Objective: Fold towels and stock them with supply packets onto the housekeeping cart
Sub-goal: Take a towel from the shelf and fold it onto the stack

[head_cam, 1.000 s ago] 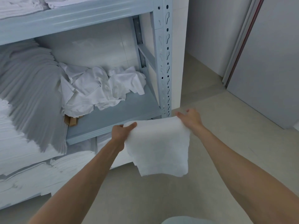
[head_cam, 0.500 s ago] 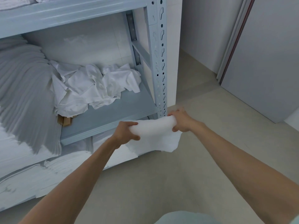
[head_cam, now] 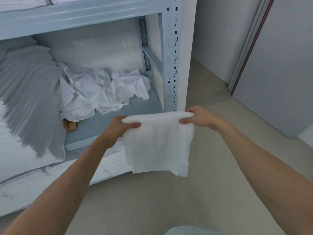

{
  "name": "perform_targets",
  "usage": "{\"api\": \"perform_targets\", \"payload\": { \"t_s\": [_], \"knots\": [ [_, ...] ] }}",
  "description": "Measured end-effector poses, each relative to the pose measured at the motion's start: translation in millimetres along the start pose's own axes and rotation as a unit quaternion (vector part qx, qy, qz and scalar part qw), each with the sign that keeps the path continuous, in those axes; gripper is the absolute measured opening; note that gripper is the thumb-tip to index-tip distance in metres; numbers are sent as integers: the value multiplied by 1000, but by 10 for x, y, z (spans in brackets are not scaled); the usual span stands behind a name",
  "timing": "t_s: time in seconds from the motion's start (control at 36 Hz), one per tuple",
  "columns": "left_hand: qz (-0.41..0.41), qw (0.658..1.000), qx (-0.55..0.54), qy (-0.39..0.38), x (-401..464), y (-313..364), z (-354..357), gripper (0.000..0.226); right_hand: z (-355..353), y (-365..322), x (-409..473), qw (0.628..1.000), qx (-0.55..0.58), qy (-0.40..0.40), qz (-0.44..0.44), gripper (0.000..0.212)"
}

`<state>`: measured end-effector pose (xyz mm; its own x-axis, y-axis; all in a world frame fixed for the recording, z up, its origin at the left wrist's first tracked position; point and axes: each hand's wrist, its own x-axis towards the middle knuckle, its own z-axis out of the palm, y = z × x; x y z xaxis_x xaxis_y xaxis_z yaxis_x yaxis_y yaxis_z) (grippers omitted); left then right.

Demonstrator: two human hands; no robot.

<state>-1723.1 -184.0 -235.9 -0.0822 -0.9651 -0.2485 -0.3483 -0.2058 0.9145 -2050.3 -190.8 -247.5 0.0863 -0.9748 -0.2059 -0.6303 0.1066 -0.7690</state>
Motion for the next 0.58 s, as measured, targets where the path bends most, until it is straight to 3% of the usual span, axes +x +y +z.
{"api": "perform_targets", "payload": {
  "t_s": [0.06,0.11,0.17,0.22,0.31,0.42,0.5,0.58],
  "knots": [
    [-10,993,-119,0,-42,148,-107,51,-150,-119,-49,975,223,-10,0,37],
    [-16,980,-200,2,-79,292,-192,56,-231,-189,-59,895,444,-32,10,66],
    [-33,969,-245,-8,-107,408,-231,58,-154,-254,-88,824,564,-50,26,71],
    [-65,960,-269,-32,-125,488,-277,54,117,-243,-121,807,587,-53,45,51],
    [-116,955,-268,-59,-155,544,-317,28,566,-148,-260,796,594,-71,94,71],
    [-127,943,-304,-56,-189,474,-409,30,830,-201,-411,724,673,-126,88,30],
    [-130,937,-322,-43,-187,418,-493,44,940,-123,-371,680,714,-153,67,60],
    [-149,929,-338,-23,-185,343,-546,33,990,-114,-348,704,683,-172,91,81]
  ]
}}
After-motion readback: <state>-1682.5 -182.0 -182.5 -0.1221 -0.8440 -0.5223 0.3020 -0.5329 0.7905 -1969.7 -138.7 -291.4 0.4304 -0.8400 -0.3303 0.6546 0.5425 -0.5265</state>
